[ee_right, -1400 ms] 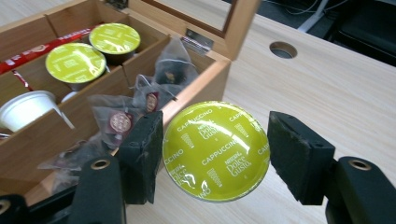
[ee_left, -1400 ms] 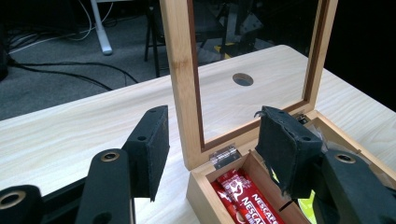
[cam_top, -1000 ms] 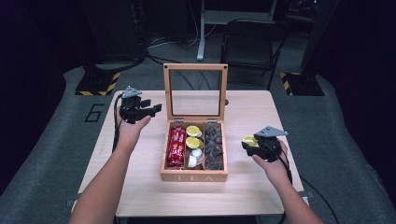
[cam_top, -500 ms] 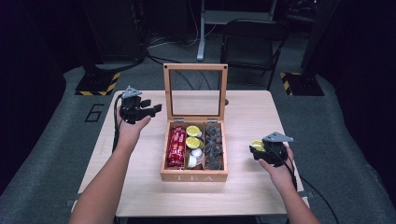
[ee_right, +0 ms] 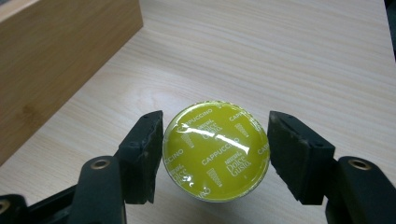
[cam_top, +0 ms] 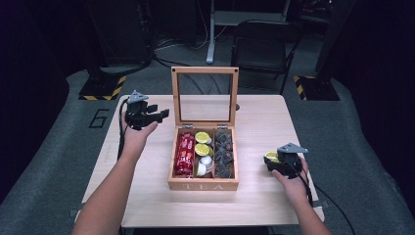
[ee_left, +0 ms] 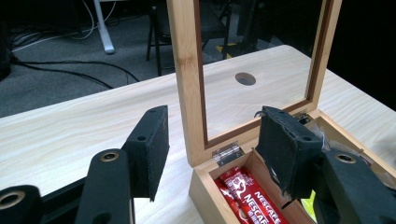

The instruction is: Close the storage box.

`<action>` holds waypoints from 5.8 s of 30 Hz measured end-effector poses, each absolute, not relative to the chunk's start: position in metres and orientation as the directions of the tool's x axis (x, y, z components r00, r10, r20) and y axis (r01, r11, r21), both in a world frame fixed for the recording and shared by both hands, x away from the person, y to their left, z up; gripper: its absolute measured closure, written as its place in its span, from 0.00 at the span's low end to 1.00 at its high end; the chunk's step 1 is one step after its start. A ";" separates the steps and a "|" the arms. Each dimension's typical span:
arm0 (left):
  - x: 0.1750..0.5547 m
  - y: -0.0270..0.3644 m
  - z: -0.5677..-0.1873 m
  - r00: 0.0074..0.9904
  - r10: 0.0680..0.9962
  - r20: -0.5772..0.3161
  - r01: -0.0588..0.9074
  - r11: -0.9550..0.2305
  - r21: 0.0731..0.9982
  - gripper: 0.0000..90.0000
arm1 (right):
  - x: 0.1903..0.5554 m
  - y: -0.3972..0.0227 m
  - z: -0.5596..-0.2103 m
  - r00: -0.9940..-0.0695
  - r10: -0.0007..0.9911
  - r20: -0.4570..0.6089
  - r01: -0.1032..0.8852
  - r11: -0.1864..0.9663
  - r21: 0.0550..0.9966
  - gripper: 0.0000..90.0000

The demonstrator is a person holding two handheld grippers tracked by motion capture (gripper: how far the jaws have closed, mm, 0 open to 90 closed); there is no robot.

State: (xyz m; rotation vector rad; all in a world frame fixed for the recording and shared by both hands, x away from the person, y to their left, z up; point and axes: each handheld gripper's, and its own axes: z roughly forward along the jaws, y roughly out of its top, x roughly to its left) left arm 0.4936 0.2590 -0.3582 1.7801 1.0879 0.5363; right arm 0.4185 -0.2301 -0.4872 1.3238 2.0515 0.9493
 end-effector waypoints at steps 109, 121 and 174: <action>0.496 0.258 -0.361 0.508 0.854 -0.113 0.446 -0.149 0.882 0.47 | 0.484 -0.155 -0.356 -0.549 0.835 -0.043 0.456 0.343 0.821 0.38; 0.495 0.260 -0.359 0.511 0.853 -0.106 0.445 -0.157 0.882 0.47 | 0.498 -0.149 -0.352 -0.549 0.835 -0.024 0.460 0.327 0.825 0.38; 0.490 0.263 -0.355 0.530 0.842 -0.102 0.443 -0.173 0.880 0.47 | 0.558 -0.106 -0.382 -0.506 0.862 -0.033 0.528 0.339 0.779 0.40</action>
